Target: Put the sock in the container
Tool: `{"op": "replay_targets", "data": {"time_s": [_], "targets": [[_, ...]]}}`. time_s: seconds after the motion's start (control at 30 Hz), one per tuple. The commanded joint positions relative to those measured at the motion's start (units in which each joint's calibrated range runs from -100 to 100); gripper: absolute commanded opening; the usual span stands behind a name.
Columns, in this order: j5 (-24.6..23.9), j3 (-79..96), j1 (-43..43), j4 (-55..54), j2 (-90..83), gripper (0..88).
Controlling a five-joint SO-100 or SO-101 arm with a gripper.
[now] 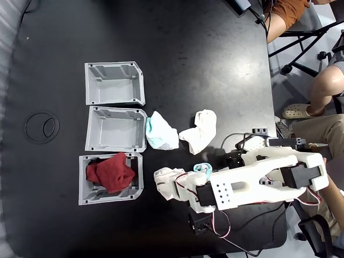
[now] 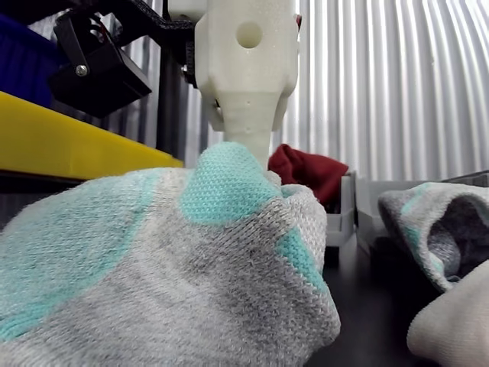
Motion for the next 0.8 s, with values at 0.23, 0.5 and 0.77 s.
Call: {"op": "replay_targets", "data": {"time_s": [0.23, 0.5, 0.77], "targets": [[0.27, -2.60, 0.55, 2.26, 0.16, 31.2], [1.58, -2.60, 0.63, 3.97, 0.50, 9.0], [1.76, -2.60, 0.63, 3.97, -0.17, 1.4]]}}
